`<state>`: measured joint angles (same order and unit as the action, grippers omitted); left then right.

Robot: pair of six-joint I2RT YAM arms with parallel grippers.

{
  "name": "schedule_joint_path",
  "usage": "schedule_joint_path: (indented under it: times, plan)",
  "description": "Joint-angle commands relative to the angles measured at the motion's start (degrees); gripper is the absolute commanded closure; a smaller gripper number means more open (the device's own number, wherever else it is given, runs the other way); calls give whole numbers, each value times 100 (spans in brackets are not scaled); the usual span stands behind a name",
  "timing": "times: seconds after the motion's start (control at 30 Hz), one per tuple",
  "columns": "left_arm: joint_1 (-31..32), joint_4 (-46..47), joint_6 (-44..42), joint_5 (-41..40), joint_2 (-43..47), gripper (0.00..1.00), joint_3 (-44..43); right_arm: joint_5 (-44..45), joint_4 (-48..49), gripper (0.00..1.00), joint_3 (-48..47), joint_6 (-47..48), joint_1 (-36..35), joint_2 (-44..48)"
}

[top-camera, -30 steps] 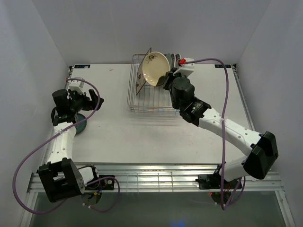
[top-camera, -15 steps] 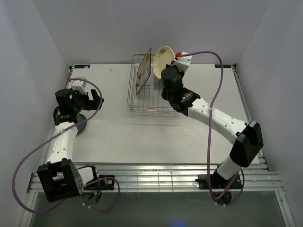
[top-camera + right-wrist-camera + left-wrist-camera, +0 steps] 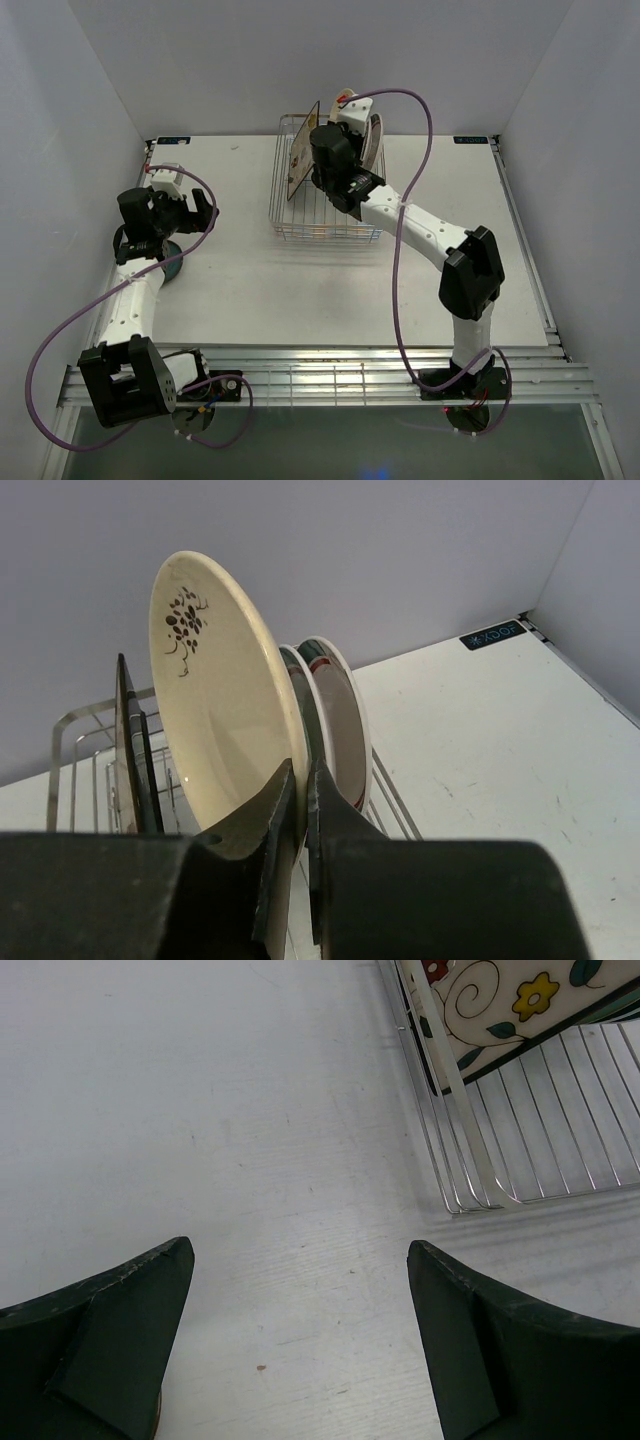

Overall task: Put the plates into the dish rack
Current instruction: Insert the plate into the dish rack.

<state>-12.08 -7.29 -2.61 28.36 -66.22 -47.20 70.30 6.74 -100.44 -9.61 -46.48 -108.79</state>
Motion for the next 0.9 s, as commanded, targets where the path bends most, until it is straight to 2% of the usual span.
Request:
schedule_joint_path:
  times: [0.0, 0.13, 0.27, 0.67, 0.87]
  plan:
    - [39, 52, -73, -67, 135, 2, 79, 545, 608, 92, -546, 476, 34, -264]
    - [47, 43, -82, -67, 118, 2, 71, 669, 1136, 92, -687, 1160, 42, -555]
    - [47, 43, -82, -50, 144, 2, 71, 643, 1145, 92, -924, 1224, 77, -853]
    - [47, 35, -90, -41, 153, 2, 79, 449, 1145, 92, -1127, 1137, 192, -1363]
    - [47, 35, -90, -32, 127, 2, 79, 160, 866, 92, -1118, 672, 280, -1513]
